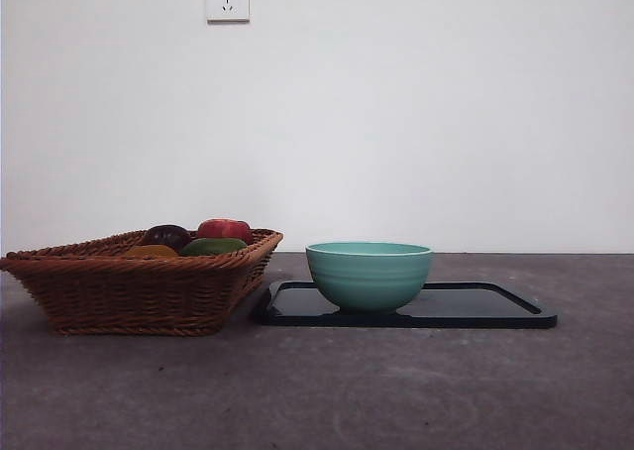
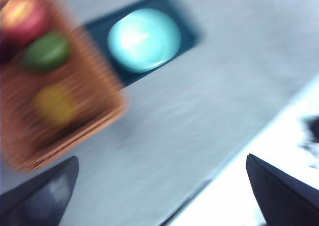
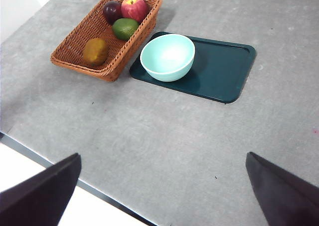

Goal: Pick up the wifruite, put it on the bowl, pick up the plate, put it on desk

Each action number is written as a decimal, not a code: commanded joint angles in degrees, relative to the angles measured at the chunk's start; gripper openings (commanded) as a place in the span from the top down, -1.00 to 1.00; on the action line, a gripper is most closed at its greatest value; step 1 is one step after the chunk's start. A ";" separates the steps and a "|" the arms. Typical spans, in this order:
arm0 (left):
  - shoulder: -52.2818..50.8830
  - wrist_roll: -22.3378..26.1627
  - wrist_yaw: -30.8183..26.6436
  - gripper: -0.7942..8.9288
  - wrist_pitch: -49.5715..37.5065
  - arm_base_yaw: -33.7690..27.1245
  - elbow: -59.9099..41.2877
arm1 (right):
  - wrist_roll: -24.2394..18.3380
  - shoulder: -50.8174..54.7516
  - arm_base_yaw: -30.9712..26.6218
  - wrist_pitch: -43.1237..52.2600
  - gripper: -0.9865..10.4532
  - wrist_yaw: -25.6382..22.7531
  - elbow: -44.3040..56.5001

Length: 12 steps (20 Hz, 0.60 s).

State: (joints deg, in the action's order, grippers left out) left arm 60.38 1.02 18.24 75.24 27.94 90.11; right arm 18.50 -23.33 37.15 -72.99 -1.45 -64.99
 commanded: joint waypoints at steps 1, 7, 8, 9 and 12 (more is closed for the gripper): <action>-4.68 3.19 3.41 -0.39 -0.13 0.98 1.33 | 0.79 -0.11 0.50 0.68 -0.20 0.00 -0.46; -14.23 3.45 3.50 -0.39 1.49 1.33 0.63 | 2.25 -0.17 0.50 4.28 -0.20 0.00 -0.48; -15.26 3.45 3.69 -0.39 1.49 1.33 0.09 | 2.62 -0.31 0.50 4.83 -0.20 -0.02 -0.48; -16.15 3.48 4.42 -0.39 1.46 1.33 -0.66 | 3.30 -0.92 0.50 5.07 -0.20 0.00 -0.48; -17.73 3.48 4.48 -0.39 1.51 1.36 -2.36 | 4.28 -4.61 0.50 5.57 -0.20 0.79 -0.48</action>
State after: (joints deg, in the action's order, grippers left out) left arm 42.44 3.77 22.48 77.25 28.93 86.94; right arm 21.58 -27.00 37.15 -68.07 -0.73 -64.99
